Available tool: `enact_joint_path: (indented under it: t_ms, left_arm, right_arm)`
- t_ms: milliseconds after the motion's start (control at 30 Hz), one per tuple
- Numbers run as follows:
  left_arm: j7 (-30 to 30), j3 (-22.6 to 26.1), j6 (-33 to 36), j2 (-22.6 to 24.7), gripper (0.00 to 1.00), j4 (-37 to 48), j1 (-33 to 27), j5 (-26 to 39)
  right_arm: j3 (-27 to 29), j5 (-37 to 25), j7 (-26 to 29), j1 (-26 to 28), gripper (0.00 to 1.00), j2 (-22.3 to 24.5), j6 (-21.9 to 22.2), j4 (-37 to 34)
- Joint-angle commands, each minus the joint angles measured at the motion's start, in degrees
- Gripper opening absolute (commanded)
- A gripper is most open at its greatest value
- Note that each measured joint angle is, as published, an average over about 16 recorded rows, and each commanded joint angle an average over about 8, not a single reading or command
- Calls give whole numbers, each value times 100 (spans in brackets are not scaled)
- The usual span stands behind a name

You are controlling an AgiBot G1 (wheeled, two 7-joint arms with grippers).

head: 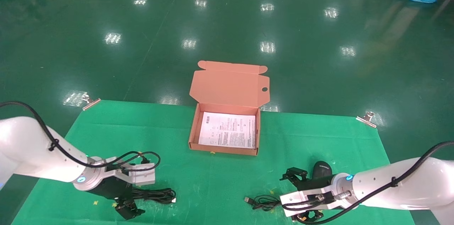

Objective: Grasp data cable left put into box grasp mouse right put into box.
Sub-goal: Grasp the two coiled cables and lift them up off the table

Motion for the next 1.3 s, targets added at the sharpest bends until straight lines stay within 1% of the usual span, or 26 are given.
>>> enact_joint_path:
  t_ms: [33, 100, 133, 267, 300, 367, 400, 1300]
  left_arm:
    - [131, 10, -95, 72, 95, 190, -5, 18]
    - [234, 7, -177, 123, 70, 342, -22, 20]
    - [284, 3, -213, 145, 58, 410, -31, 17]
    - [444, -16, -319, 200, 8, 605, -56, -5]
    - [476, -20, -337, 207, 0, 639, -60, -11]
    - [511, -24, -360, 219, 0, 685, -65, -15]
    - [516, -25, -365, 223, 0, 698, -66, -16]
    - [488, -23, -338, 203, 0, 625, -61, -18]
  right_arm:
    - [-9, -20, -94, 4, 100, -69, 97, -176]
    - [-8, -31, -146, 1, 100, -119, 185, -289]
    - [-7, -35, -169, -1, 94, -141, 225, -333]
    - [-1, -45, -226, -7, 44, -203, 348, -452]
    - [1, -43, -236, -8, 31, -212, 364, -471]
    - [1, -43, -254, -9, 6, -222, 385, -495]
    - [1, -43, -257, -9, 0, -226, 392, -503]
    - [4, -35, -242, -11, 0, -208, 362, -460]
